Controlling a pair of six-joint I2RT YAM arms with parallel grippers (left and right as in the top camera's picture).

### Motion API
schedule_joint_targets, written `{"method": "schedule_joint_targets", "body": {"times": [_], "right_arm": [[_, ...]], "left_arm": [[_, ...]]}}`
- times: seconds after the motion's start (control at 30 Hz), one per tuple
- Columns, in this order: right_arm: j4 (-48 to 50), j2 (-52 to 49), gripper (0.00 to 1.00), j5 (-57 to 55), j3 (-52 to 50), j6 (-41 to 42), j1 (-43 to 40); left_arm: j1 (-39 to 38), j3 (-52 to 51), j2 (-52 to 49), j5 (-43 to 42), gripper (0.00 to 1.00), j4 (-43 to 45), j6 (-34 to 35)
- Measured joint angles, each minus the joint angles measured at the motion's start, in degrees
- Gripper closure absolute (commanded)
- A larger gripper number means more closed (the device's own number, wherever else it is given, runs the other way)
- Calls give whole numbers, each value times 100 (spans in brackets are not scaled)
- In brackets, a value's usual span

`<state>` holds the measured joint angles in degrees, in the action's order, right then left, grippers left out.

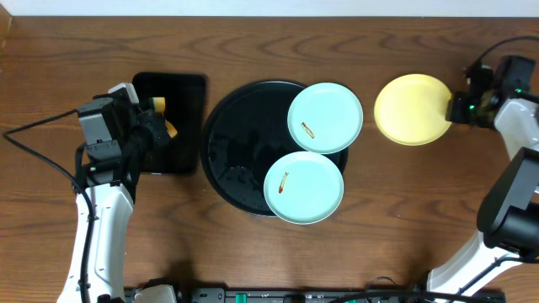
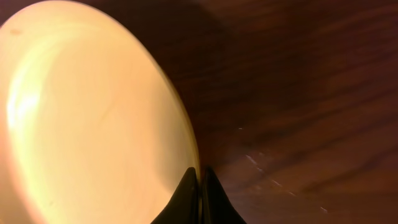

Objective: Clean dirty plates on tray and stack at the side
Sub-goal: 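Reach the right gripper to the near pale green plate's rim and grip it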

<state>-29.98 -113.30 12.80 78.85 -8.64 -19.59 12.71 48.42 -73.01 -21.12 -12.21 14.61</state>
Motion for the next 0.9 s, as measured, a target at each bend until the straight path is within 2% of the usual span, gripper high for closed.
{"method": "schedule_joint_targets", "body": {"times": [0.1, 0.13, 0.23, 0.33, 0.53, 0.7, 0.9], "right_arm": [[72, 0, 48, 42, -90, 7, 114], [83, 2, 42, 48, -92, -17, 160], [-61, 2, 36, 52, -70, -50, 260], [-706, 2, 32, 57, 181, -52, 297], [-2435, 2, 28, 52, 1528, 107, 389], [-3982, 92, 27, 50, 2481, 579, 782], [-5134, 212, 29, 173, 2651, 1126, 1676]], "left_arm": [[0, 0, 0, 2, 92, 0, -46], [0, 0, 0, 0, 93, 0, -57], [0, 0, 0, 2, 93, -2, -96], [0, 0, 0, 0, 93, -2, -131], [0, 0, 0, 0, 92, -4, -411], [0, 0, 0, 2, 93, -44, -568], [0, 0, 0, 4, 93, -87, -608]]}}
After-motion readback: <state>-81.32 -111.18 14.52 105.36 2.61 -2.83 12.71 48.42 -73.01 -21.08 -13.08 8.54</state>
